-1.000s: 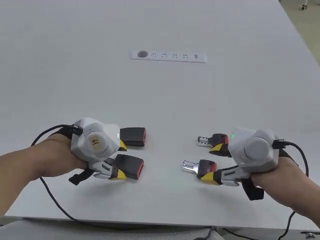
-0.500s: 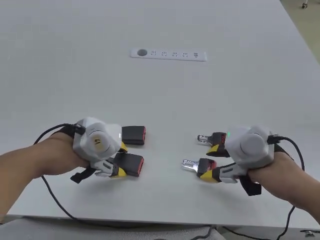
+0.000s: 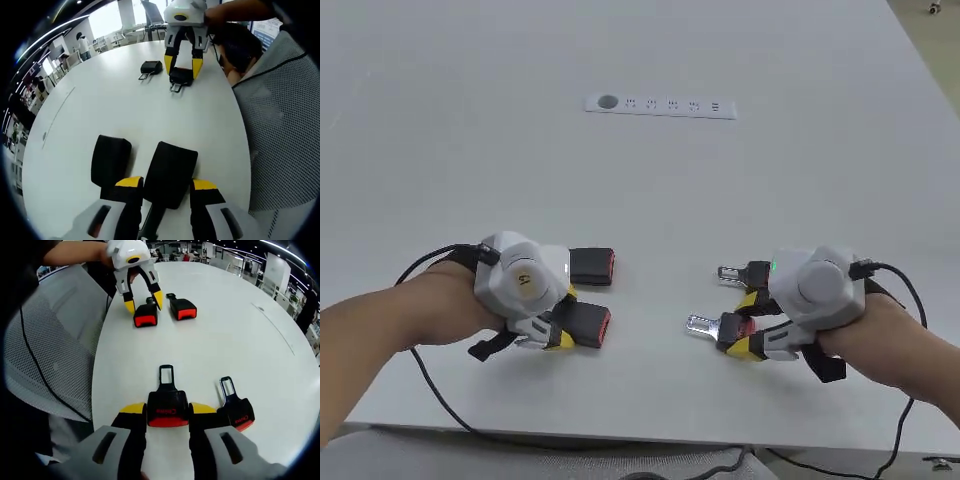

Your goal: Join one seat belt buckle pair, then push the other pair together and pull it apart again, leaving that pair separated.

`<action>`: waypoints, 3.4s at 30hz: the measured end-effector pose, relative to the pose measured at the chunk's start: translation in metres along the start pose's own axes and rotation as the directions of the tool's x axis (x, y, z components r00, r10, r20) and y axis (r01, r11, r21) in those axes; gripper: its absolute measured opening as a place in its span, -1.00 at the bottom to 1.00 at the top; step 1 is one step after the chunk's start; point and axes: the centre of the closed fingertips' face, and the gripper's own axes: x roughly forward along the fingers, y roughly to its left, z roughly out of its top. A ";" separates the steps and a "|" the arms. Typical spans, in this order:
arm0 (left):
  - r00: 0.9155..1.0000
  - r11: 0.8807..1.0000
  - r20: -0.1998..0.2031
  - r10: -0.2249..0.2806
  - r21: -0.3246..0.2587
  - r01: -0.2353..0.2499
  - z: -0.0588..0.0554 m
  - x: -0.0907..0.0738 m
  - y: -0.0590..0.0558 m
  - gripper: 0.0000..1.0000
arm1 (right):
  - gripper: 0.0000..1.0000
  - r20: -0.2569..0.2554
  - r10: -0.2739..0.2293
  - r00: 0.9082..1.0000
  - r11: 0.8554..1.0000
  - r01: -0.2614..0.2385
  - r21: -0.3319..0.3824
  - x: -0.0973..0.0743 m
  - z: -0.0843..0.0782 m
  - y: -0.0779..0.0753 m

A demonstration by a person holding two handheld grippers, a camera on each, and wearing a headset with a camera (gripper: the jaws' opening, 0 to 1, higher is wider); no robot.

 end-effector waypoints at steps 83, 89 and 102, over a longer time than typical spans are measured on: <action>1.000 0.998 0.005 -0.015 0.058 0.014 -0.004 0.004 0.000 -0.34 | -0.39 -0.062 0.015 0.998 0.995 -0.021 -0.098 0.001 0.000 -0.001; 1.000 0.998 0.003 -0.015 0.053 0.015 -0.003 0.003 -0.001 -0.34 | -0.39 -0.054 0.019 0.998 0.995 -0.024 -0.096 0.007 0.009 0.002; 1.000 0.999 -0.007 -0.016 0.049 0.017 -0.003 0.004 -0.001 -0.34 | -0.39 -0.026 0.043 0.999 0.985 -0.046 -0.169 0.036 0.052 0.016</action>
